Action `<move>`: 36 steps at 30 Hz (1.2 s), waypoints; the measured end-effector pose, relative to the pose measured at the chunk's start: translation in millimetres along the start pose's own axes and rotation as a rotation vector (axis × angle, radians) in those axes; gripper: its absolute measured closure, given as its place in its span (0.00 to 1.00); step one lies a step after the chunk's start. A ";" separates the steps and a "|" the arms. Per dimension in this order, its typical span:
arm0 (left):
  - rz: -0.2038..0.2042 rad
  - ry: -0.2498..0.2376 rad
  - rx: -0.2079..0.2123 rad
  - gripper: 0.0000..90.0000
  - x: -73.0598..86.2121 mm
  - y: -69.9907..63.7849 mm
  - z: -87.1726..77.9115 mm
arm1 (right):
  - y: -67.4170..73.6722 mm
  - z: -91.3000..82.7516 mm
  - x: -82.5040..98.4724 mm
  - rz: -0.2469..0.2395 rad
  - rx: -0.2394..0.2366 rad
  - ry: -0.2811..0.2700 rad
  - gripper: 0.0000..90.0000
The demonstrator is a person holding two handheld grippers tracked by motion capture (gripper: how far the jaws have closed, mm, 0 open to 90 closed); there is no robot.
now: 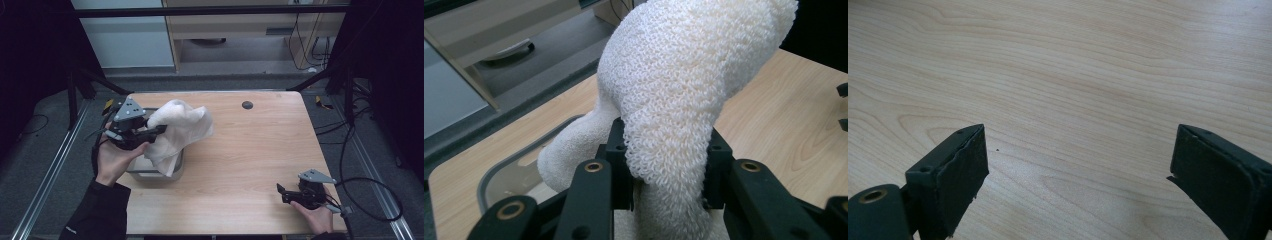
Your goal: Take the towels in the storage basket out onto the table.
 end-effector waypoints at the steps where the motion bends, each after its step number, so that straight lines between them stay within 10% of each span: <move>1: 0.005 0.002 0.004 0.73 -1.3 -2.7 1.3 | -0.3 -0.1 -0.1 -0.001 0.001 -0.001 0.09; 36: 0.134 0.087 0.175 0.73 -17.7 -93.2 67.4 | -5.8 -4.0 -1.0 0.007 0.035 -0.005 0.09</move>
Point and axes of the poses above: each handheld gripper's, and its own axes: z roughly forward along the jaws, x roughly out of its underside, y roughly to its left, the point moved 7 cm from there along z, roughly forward along the jaws, and after that the axes turned 7 degrees about -x, right-handed, at the moved point
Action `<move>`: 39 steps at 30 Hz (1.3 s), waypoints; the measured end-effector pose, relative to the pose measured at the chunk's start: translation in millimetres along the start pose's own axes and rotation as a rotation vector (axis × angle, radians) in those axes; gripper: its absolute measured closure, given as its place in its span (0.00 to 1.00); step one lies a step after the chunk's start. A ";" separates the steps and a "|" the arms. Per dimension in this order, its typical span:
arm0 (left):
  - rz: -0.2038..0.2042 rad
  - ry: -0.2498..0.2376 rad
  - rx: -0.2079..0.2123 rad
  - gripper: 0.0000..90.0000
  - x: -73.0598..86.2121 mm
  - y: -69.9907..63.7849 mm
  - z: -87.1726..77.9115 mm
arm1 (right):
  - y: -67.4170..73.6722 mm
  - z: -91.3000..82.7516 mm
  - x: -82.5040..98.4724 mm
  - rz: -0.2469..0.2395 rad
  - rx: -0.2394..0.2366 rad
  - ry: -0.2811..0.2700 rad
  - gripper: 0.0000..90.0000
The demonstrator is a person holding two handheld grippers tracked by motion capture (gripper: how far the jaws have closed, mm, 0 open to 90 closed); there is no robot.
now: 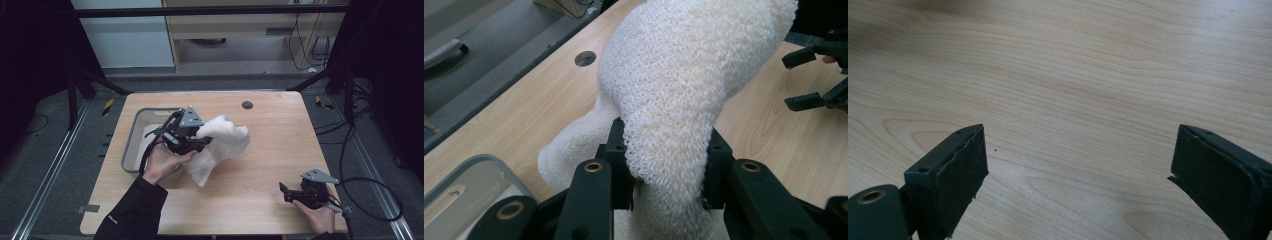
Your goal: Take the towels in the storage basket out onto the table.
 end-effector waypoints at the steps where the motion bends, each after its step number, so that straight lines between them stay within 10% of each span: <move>1: 0.000 0.000 0.000 0.73 0.0 0.0 0.0 | -0.1 0.0 0.1 -0.002 0.001 0.001 0.09; 22: 0.048 0.087 0.081 0.73 9.4 -36.5 62.7 | -2.9 -0.5 0.6 -0.010 0.018 0.007 0.09; 39: 0.042 0.145 0.084 0.70 33.1 -40.9 86.8 | -2.6 -0.4 1.2 -0.012 0.016 0.014 0.08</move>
Point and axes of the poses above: each handheld gripper's, and its own axes: z roughly forward along the jaws, x roughly out of its underside, y roughly to its left, the point moved 7 cm from there along z, roughly forward along the jaws, and after that the axes turned 7 degrees about -x, right-handed, at the moved point
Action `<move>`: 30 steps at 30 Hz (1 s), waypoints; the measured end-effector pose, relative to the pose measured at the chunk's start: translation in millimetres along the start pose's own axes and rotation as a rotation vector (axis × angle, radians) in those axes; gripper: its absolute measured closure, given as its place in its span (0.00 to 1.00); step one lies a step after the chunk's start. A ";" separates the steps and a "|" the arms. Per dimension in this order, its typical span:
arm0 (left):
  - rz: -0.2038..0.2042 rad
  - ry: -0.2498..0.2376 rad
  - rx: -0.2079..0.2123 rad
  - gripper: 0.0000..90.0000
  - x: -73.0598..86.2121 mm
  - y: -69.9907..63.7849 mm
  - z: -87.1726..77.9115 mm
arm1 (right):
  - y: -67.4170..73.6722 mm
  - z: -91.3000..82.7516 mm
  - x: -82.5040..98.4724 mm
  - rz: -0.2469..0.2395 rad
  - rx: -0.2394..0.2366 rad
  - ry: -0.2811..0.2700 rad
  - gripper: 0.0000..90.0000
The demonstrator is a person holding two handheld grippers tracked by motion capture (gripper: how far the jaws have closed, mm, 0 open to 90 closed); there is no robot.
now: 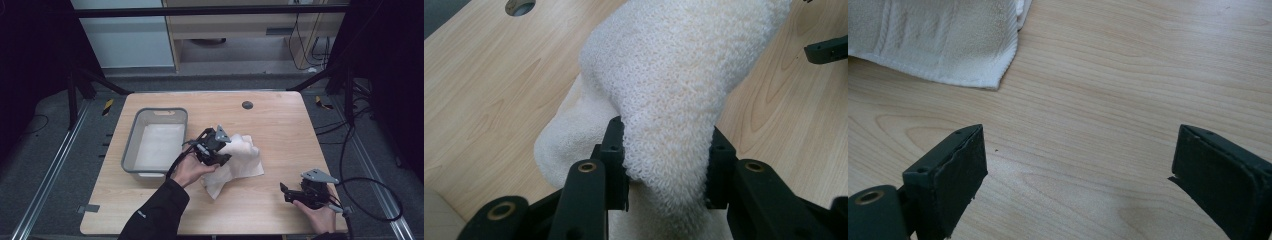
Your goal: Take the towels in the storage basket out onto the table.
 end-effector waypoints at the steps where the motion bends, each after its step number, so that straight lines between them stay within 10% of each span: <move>1: 0.006 0.002 -0.001 0.70 1.2 -0.2 0.6 | 0.3 0.0 0.0 0.003 -0.001 0.001 0.08; 17: -0.014 -0.001 0.013 0.64 19.4 -0.9 7.0 | 0.8 1.5 0.8 -0.004 0.000 0.006 0.08; 30: -0.004 -0.037 0.015 0.37 17.0 -0.3 -9.4 | 0.8 1.4 0.9 -0.005 0.000 0.006 0.07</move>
Point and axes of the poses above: each handheld gripper's, and its own axes: z roughly forward along the jaws, x roughly out of its underside, y roughly to its left, the point moved 7 cm from there along z, roughly forward along the jaws, and after that the axes turned 7 degrees about -x, right-handed, at the moved point
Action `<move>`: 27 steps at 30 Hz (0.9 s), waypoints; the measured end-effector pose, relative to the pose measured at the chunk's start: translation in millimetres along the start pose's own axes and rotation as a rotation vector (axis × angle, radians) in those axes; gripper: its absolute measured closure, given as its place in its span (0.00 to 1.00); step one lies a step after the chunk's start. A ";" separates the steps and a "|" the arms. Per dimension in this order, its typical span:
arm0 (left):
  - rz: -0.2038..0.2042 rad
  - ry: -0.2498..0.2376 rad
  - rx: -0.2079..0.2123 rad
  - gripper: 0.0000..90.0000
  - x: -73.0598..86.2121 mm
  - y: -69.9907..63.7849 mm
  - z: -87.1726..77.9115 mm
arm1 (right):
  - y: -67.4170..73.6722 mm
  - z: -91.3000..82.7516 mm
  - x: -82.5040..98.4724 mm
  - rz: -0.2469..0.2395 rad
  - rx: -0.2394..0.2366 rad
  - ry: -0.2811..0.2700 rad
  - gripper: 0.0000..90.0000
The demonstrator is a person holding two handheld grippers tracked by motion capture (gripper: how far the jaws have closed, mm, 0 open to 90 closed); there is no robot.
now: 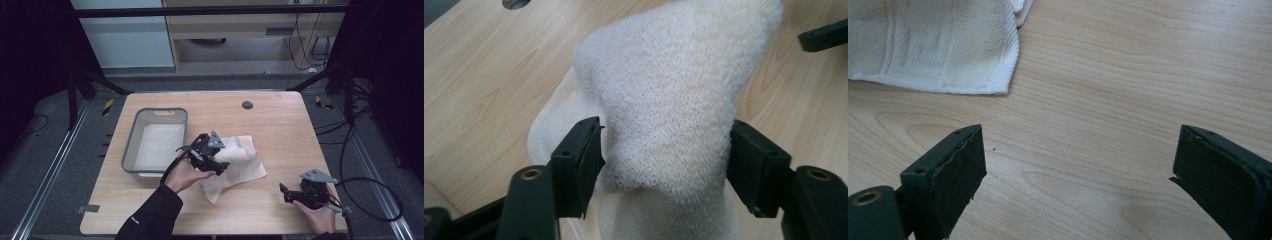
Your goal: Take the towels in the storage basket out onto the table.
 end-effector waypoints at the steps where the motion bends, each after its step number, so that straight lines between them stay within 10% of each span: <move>1: -0.002 -0.010 0.003 0.36 -0.5 0.2 -3.4 | 0.0 0.0 -0.1 -0.001 -0.001 0.000 0.07; 13: -0.051 -0.099 -0.020 0.31 5.9 9.7 -46.4 | -0.4 -0.2 0.0 -0.003 0.004 0.000 0.07; 27: -0.243 -0.186 -0.190 0.30 78.6 42.2 -89.5 | -0.7 -1.5 -0.5 0.001 0.007 -0.005 0.07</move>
Point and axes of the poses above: each handheld gripper's, and its own axes: z roughly forward along the jaws, x roughly out of its underside, y roughly to its left, the point moved 7 cm from there along z, roughly forward along the jaws, and after that the axes turned 7 degrees about -x, right-handed, at the moved point
